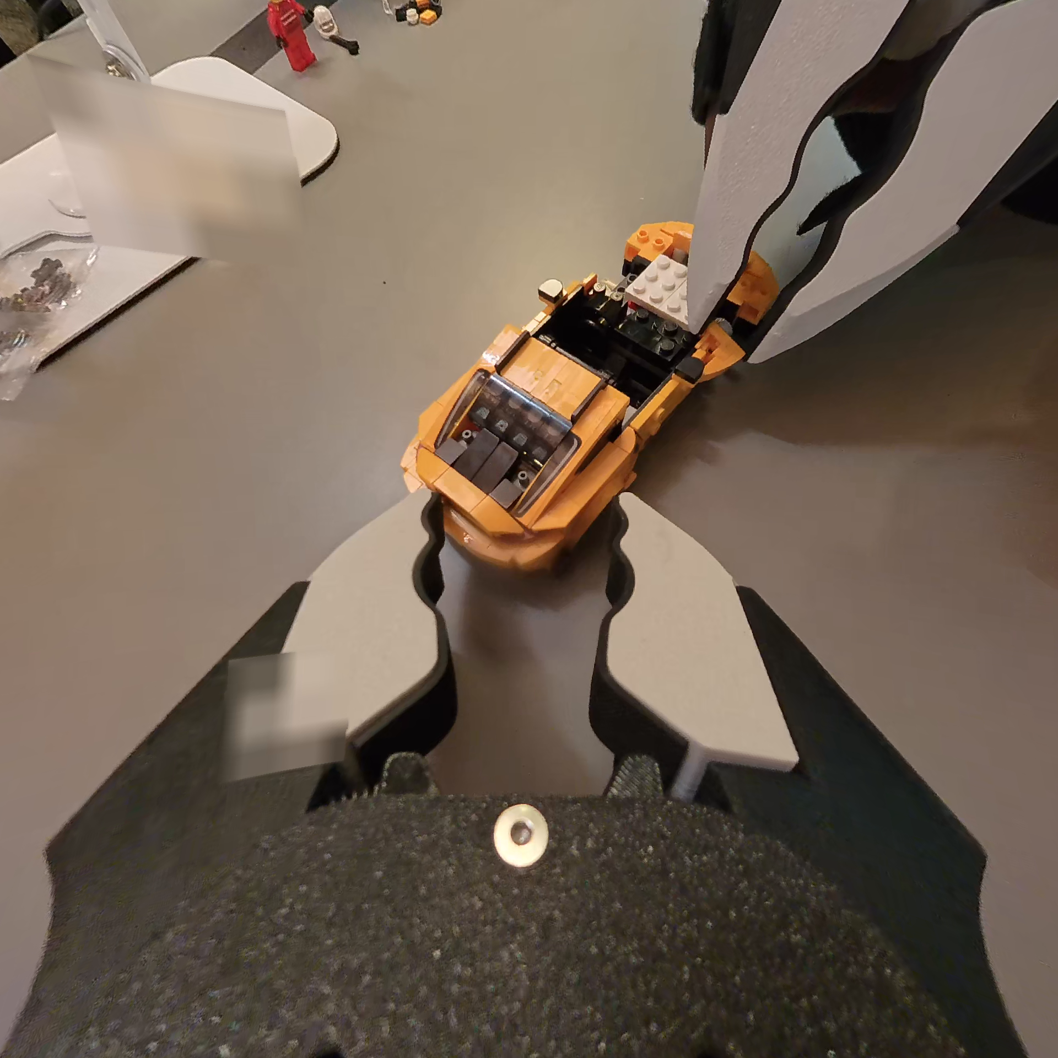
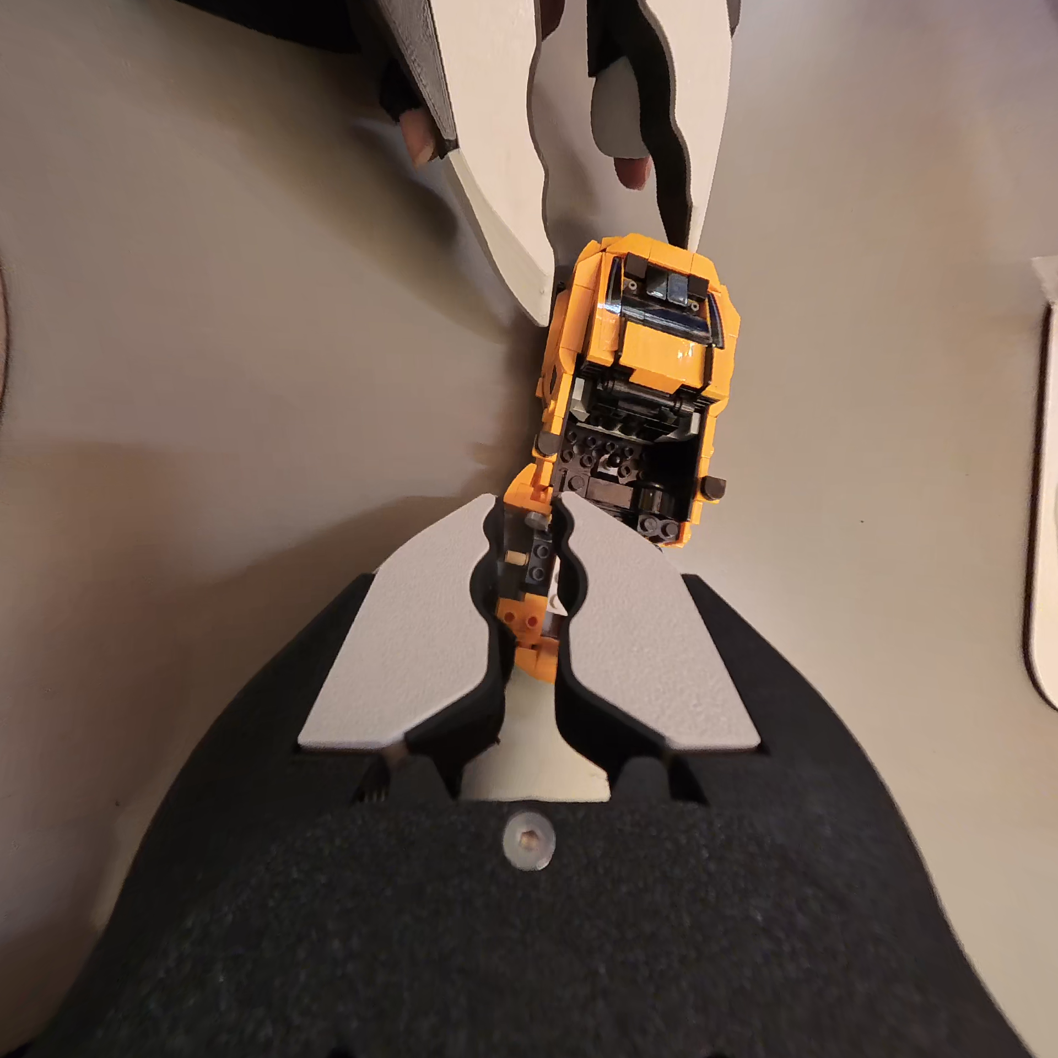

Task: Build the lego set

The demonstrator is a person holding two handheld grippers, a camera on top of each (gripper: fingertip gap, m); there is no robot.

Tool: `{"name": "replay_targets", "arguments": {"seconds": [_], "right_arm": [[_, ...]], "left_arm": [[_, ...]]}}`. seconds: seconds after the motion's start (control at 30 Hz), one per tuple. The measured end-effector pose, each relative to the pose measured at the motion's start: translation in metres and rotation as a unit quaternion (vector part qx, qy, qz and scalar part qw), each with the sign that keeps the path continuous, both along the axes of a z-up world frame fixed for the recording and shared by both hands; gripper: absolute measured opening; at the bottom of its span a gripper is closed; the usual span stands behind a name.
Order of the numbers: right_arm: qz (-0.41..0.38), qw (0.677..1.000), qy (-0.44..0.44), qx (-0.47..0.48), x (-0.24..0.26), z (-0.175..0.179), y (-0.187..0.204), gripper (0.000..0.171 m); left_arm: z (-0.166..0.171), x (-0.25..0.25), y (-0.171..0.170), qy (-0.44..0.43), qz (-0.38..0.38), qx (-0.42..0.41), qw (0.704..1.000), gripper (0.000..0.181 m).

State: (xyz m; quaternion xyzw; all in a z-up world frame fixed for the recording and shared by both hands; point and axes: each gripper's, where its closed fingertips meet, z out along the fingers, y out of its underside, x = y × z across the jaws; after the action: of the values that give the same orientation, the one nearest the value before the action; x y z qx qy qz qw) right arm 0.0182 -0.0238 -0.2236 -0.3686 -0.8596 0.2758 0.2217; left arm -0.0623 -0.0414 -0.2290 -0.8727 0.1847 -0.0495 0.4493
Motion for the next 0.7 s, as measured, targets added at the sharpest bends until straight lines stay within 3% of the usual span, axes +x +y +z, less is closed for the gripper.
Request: {"name": "replay_targets", "arguments": {"seconds": [0.7], "right_arm": [[-0.011, 1.000, -0.024, 0.007, 0.005, -0.006, 0.013, 0.015]], "left_arm": [[0.000, -0.007, 0.002, 0.001, 0.010, 0.011, 1.000, 0.050]]}}
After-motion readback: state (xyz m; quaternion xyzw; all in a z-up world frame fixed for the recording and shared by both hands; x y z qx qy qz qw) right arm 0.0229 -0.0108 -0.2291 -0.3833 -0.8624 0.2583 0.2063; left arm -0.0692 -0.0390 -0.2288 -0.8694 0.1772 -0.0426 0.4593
